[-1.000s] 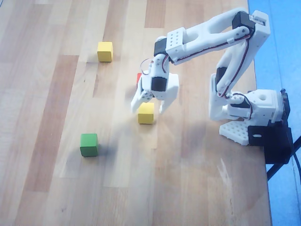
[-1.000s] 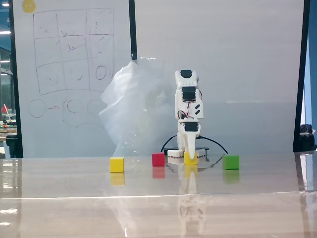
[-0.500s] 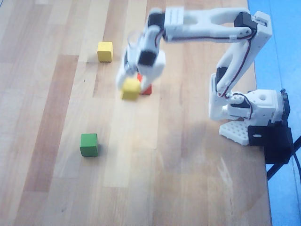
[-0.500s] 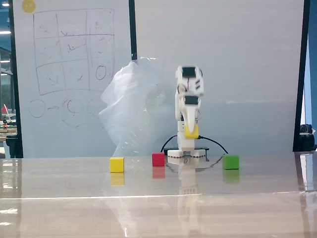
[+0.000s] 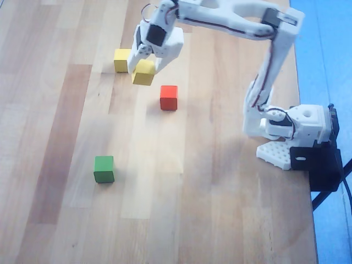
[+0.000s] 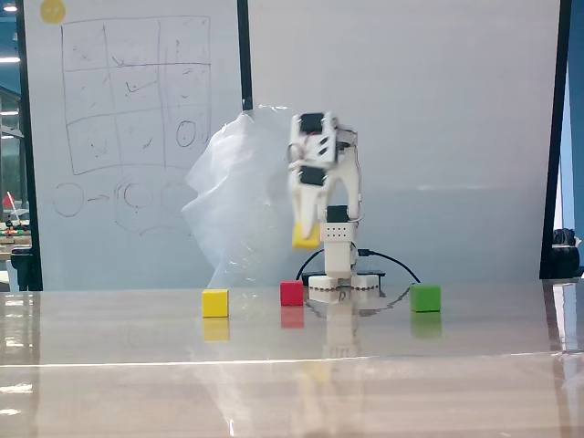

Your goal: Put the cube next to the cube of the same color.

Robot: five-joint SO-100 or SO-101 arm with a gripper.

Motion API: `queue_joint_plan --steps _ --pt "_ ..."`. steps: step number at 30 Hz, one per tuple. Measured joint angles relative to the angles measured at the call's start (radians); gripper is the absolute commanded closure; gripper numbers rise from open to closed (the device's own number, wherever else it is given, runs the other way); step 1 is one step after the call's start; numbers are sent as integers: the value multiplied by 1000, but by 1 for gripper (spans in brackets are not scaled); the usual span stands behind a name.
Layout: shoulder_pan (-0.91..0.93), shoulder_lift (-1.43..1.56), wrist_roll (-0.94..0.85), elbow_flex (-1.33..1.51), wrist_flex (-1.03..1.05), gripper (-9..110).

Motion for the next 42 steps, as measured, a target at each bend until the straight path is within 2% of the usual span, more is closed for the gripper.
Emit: queue_joint_plan --steps 7,14,24,42 --pt "84 -161 -86 -9 -172 102" --pt "117 -301 -101 -147 -285 102" --pt "176 -491 -104 -313 -308 102" --pt "175 -603 -104 -324 -322 102"
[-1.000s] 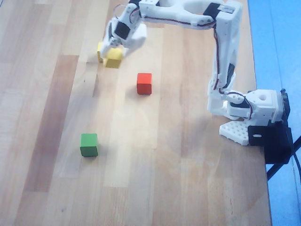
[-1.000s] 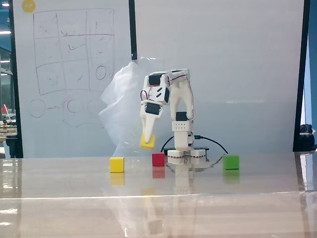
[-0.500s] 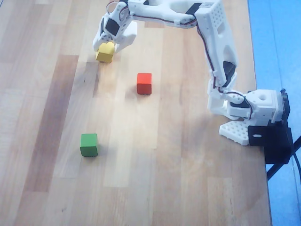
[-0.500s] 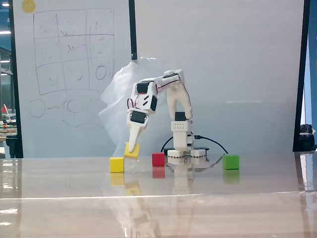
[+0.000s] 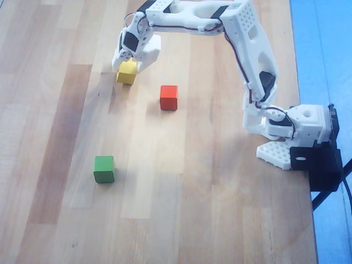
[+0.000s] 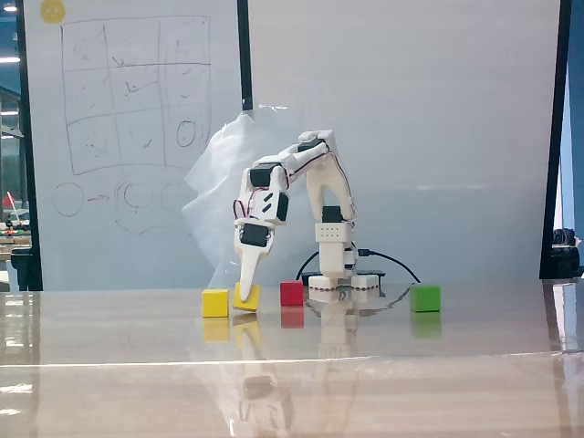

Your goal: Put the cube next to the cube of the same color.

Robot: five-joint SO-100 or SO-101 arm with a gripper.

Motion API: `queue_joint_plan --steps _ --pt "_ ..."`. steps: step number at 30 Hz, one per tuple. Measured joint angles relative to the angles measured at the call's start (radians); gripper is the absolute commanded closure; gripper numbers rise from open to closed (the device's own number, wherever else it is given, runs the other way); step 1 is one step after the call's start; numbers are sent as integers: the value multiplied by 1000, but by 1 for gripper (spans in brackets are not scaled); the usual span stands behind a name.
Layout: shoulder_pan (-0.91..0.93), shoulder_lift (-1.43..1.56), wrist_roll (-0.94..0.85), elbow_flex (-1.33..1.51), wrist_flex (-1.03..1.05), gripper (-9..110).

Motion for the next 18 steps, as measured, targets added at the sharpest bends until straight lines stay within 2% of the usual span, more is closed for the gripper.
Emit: queue_joint_plan --steps 7,18 --pt "-11 -5 0 0 0 99" --pt "-11 -12 0 -15 -31 66"
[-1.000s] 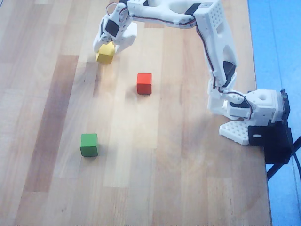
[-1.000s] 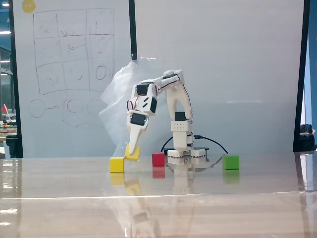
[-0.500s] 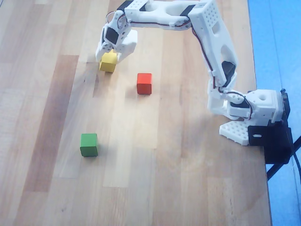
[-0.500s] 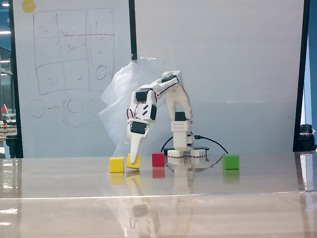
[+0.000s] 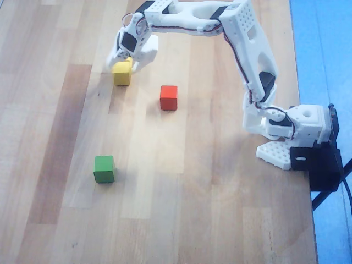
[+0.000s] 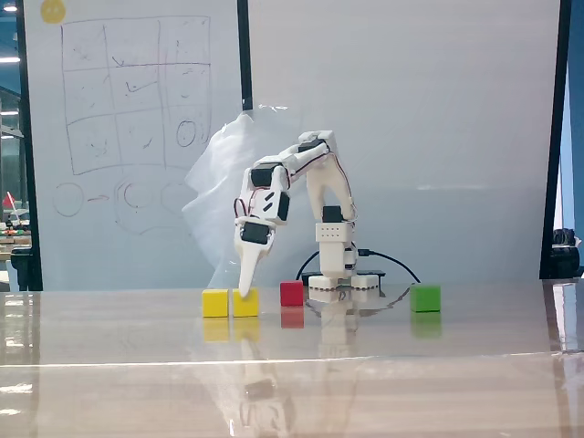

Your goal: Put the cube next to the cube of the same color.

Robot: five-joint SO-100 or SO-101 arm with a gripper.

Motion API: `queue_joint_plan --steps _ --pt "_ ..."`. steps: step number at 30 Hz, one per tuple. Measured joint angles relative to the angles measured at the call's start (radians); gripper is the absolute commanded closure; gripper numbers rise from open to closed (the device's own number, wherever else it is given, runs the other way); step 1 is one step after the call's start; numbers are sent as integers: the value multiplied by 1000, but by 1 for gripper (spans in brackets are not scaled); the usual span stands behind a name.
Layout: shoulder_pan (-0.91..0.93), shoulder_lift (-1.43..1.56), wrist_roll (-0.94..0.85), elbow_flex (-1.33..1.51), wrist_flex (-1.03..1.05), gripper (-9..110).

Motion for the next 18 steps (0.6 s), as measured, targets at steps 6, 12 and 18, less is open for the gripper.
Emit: queue_joint_plan --steps 6,12,18 --pt "0 0 0 0 0 63" --pt "0 92 0 0 57 63" --pt "0 374 60 6 282 64"
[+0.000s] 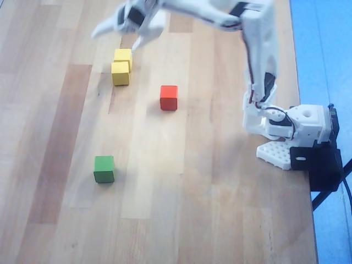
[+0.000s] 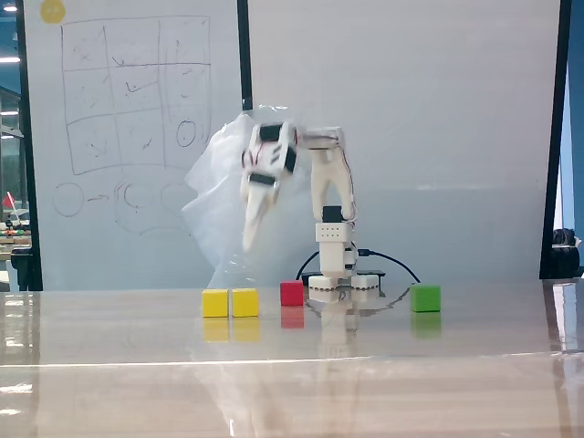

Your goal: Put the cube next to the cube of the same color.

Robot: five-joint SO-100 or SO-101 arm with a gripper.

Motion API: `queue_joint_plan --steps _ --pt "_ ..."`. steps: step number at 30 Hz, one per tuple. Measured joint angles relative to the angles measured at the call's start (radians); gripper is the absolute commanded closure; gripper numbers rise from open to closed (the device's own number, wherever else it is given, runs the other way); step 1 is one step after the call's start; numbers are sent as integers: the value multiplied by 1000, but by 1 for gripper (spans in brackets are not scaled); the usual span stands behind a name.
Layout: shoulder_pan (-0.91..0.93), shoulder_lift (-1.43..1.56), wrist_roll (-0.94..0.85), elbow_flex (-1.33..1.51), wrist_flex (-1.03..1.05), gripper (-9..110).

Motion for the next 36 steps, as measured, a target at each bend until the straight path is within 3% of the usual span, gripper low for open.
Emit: queue_joint_plan --steps 4,9,14,19,26,36 --pt "-71 227 141 92 109 76" --pt "-284 540 311 319 57 103" --pt "-399 847 393 655 -192 96" --pt "-472 1177 407 1075 -413 100" --pt "-505 1621 413 1529 -440 102" --pt "-492 1921 413 1712 -328 102"
